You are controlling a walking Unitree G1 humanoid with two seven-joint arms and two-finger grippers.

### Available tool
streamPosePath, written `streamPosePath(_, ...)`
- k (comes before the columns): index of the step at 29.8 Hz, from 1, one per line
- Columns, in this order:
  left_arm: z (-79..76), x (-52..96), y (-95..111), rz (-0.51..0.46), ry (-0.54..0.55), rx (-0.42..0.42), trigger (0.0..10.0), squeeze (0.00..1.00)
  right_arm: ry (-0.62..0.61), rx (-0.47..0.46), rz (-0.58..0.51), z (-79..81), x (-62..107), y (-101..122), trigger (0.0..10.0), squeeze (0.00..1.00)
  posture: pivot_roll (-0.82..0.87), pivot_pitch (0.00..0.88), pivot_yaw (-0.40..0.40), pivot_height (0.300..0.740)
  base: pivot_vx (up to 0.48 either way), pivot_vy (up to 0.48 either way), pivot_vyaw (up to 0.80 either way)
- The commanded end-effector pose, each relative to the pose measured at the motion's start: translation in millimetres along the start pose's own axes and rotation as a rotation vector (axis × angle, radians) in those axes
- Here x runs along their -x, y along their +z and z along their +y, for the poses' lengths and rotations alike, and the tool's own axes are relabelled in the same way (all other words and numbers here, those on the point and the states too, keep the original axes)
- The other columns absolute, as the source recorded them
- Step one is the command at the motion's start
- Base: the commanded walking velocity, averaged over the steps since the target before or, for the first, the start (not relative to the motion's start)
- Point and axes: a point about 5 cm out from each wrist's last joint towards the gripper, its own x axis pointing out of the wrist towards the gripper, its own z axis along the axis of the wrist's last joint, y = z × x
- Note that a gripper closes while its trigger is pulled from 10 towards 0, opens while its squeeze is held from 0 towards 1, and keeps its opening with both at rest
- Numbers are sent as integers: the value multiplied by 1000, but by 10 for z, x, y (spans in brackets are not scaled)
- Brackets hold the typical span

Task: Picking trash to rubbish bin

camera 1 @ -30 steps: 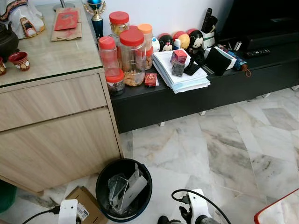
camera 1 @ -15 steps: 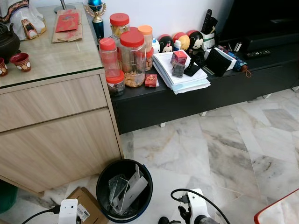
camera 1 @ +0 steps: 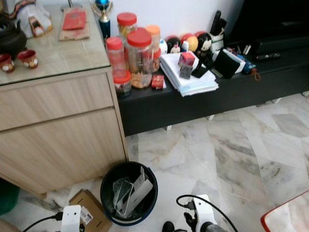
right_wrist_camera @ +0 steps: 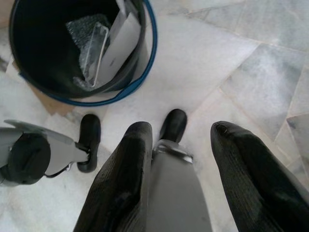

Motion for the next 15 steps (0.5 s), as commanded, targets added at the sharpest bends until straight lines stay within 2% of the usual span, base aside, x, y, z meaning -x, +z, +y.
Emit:
streamPosePath(1, 3, 22, -98, 33, 4, 11, 10000, 0, -5, -8, 19, -12, 13, -61, 10000, 0, 113, 134, -33, 740, -266, 0, 0)
streamPosePath(15, -1, 23, -99, 34, 3, 17, 10000, 0, -2, -10, 13, -15, 10, -42, 10000, 0, 114, 135, -37, 740, -267, 0, 0)
